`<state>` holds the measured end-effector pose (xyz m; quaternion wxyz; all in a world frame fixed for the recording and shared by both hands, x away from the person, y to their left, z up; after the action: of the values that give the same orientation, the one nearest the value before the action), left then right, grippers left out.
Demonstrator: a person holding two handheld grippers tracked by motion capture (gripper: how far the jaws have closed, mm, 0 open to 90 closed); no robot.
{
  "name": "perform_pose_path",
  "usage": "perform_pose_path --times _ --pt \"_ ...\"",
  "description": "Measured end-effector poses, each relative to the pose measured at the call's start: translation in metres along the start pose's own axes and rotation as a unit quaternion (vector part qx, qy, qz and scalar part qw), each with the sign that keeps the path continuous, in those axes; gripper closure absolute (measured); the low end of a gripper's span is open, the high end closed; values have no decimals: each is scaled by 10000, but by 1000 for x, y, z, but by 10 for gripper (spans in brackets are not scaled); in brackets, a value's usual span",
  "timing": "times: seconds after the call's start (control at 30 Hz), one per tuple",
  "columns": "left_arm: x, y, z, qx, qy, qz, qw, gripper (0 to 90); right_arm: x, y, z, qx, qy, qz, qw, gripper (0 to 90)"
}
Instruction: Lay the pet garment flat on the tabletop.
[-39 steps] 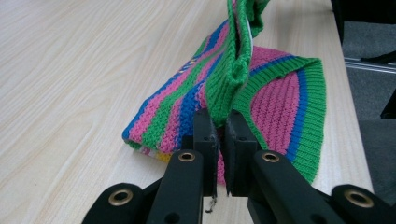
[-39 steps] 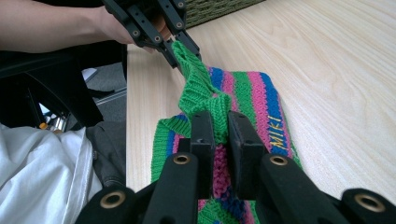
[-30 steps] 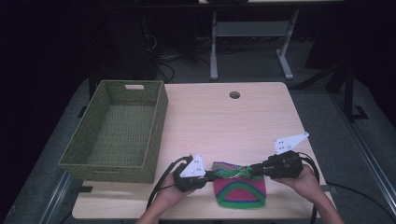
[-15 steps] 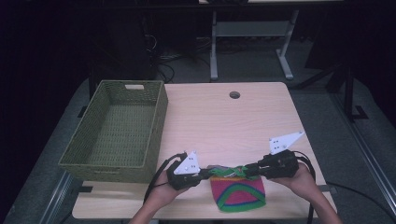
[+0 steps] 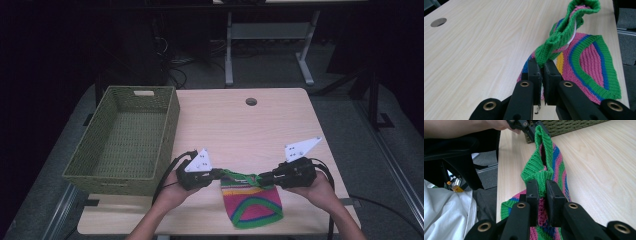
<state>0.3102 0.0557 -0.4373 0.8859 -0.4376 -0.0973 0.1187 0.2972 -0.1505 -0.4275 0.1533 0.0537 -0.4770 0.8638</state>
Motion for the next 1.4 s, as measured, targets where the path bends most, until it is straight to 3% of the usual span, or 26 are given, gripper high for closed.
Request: perform_pose_path --times 0.23,0.7,1.4 --pt "12 -8 -4 82 -43 -67 9999 860 -5 -4 2 -35 57 -7 10000 810" --pt "31 -11 -16 153 -28 57 9999 860 -36 -14 10 -85 417 -204 9989 810" --pt "49 -11 -29 181 -48 289 9994 859 -70 -22 10 9 702 -409 9967 807"
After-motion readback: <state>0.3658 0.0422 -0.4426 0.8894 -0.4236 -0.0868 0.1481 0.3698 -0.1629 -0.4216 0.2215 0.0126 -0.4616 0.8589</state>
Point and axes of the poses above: each handheld gripper's, and its own axes: z roughly backward along the jaws, y roughly out of its underside, x roughly to its left, the point moved 7 cm from there along -z, roughly forward along the jaws, and after that the axes turned 1 degree about y, right-handed, at the moved point
